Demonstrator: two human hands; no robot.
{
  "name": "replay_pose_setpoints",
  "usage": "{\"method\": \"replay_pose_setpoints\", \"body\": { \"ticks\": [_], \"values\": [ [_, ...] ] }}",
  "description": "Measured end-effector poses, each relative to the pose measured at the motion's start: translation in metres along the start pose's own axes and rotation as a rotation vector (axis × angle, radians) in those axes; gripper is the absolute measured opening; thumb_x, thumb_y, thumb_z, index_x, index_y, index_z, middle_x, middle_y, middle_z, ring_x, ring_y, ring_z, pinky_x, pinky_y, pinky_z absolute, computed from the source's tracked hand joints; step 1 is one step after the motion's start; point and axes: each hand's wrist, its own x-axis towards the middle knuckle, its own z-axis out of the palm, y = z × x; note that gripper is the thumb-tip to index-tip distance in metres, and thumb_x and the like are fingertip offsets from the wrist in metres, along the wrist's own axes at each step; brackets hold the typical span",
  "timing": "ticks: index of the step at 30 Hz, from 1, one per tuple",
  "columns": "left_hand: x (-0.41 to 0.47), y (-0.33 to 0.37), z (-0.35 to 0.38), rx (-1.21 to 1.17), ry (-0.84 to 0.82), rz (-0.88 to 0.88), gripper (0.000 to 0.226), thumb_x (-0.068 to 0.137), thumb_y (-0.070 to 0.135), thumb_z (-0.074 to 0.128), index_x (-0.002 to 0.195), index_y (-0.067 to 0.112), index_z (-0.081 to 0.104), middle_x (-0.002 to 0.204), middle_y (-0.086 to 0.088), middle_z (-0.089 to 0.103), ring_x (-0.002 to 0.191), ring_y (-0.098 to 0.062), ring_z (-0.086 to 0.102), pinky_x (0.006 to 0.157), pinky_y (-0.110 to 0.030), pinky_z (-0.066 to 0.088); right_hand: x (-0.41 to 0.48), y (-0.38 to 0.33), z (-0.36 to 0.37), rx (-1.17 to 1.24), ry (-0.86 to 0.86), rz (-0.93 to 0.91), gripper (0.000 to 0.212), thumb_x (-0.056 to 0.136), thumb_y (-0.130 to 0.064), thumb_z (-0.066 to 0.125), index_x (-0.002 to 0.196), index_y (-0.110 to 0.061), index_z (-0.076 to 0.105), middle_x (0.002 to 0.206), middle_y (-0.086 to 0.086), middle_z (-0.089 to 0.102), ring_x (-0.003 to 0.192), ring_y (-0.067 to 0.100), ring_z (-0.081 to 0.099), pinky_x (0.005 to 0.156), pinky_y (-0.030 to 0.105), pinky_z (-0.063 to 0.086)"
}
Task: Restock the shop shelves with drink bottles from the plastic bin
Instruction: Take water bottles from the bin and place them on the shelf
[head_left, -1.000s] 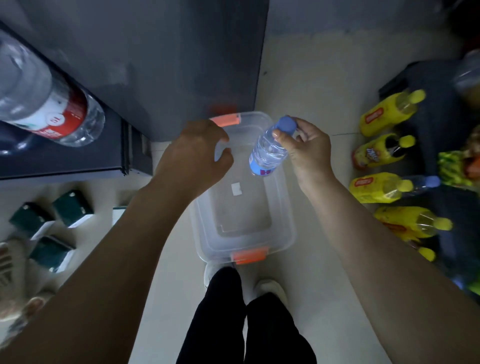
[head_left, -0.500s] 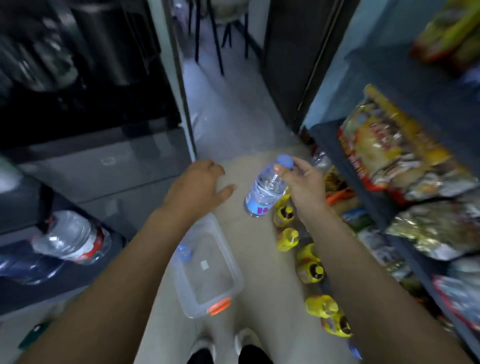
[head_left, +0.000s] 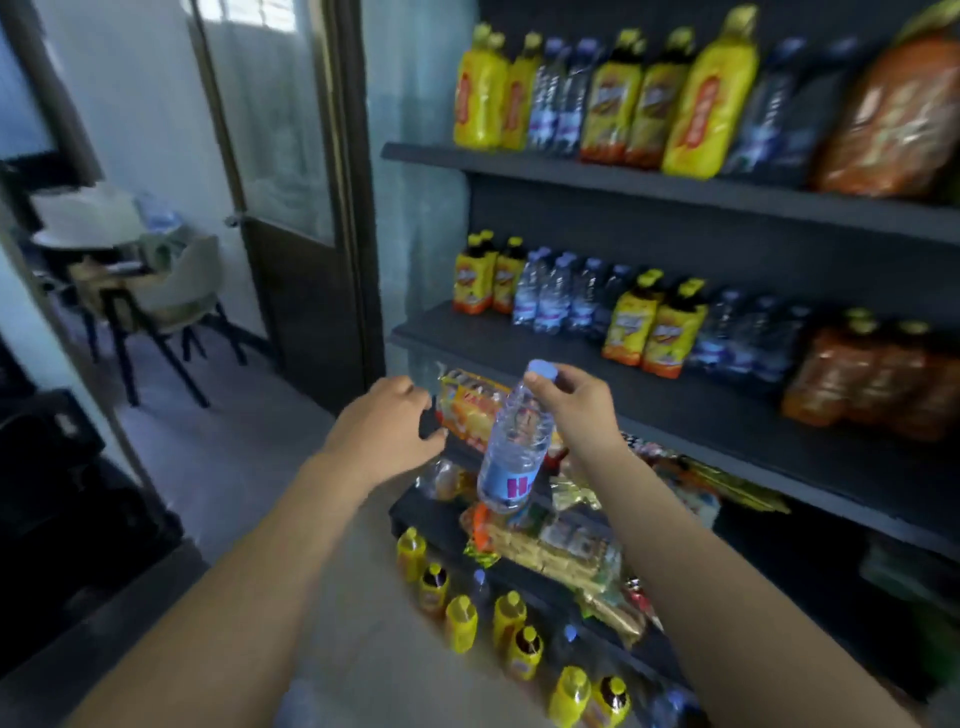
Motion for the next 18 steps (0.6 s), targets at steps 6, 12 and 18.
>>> {"method": "replay_pose_setpoints", "body": {
  "ticks": [6, 12, 18],
  "values": [
    [0.045, 0.073, -0.016, -0.011, -0.052, 0.165, 0.046, 0.089, 0.043, 0.048, 0.125, 0.013, 0.051, 0.124, -0.004, 0.047, 0.119, -0.022, 0.042, 0.094, -0.037, 0.043, -0.003, -0.030, -0.081, -0.056, 0.164, -0.008, 0.025, 0.088, -0.026, 0.066, 0.104, -0.008, 0.064, 0.092, -0.003, 0.066, 0.085, 0.012, 0.060, 0.076, 0.027, 0.046],
    [0.087, 0.145, -0.005, -0.070, -0.071, 0.258, 0.046, 0.091, 0.042, 0.047, 0.128, 0.016, 0.048, 0.128, -0.002, 0.045, 0.123, -0.018, 0.038, 0.092, -0.035, 0.044, 0.005, -0.030, -0.156, -0.043, 0.282, 0.000, 0.018, 0.088, -0.024, 0.066, 0.093, -0.006, 0.064, 0.085, 0.006, 0.067, 0.080, 0.012, 0.057, 0.070, 0.025, 0.044],
    [0.121, 0.199, 0.023, -0.100, -0.080, 0.281, 0.044, 0.090, 0.044, 0.047, 0.126, 0.018, 0.049, 0.129, 0.000, 0.045, 0.124, -0.017, 0.038, 0.090, -0.034, 0.044, 0.025, -0.003, -0.214, -0.059, 0.327, 0.029, 0.023, 0.088, -0.023, 0.066, 0.092, 0.000, 0.063, 0.101, 0.025, 0.065, 0.080, 0.015, 0.057, 0.077, 0.036, 0.050]
  ]
}}
